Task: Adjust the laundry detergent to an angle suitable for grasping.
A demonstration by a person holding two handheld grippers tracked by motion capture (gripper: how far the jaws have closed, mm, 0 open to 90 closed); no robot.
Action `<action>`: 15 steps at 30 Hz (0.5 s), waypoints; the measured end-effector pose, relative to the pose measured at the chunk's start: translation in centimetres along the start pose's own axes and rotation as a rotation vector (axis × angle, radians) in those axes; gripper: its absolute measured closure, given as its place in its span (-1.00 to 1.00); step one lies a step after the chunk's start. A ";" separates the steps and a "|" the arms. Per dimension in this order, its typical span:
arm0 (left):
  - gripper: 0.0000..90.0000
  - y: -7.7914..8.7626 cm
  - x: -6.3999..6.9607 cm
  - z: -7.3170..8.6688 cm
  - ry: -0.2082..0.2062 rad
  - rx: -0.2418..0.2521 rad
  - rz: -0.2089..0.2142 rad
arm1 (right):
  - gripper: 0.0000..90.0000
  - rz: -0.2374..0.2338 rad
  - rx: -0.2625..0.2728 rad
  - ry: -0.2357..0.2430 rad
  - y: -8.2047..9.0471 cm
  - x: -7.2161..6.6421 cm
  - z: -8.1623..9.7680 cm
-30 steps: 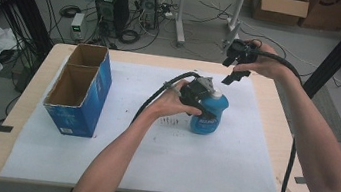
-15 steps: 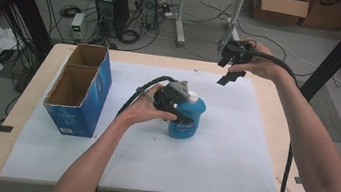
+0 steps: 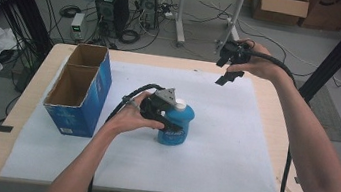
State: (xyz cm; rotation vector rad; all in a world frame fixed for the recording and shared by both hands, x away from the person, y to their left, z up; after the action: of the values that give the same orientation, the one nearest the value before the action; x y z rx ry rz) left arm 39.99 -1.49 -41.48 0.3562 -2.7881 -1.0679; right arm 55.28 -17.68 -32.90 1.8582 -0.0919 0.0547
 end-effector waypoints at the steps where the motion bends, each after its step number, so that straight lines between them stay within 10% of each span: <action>1: -0.01 0.1 0.0 0.1 0.006 0.003 0.001 | -0.55 -0.001 -0.007 0.005 -0.2 0.0 0.0; 15: -0.01 0.3 0.0 0.6 -0.023 0.007 0.019 | -0.55 0.001 -0.014 0.008 -0.3 0.0 0.0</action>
State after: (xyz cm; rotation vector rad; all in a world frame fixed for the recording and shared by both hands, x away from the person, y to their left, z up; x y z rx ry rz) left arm 39.82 -0.87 -41.69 0.3201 -2.8100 -1.0647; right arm 55.34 -17.54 -33.19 1.8443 -0.0882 0.0619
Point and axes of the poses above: each handheld gripper's, and its own axes: y roughly backward along the jaws, z roughly out of its underside, x roughly to its right, the point moved 8 cm from there along -y, roughly forward along the jaws, and after that the axes turned 2 degrees about -z, right-handed, at the moved point
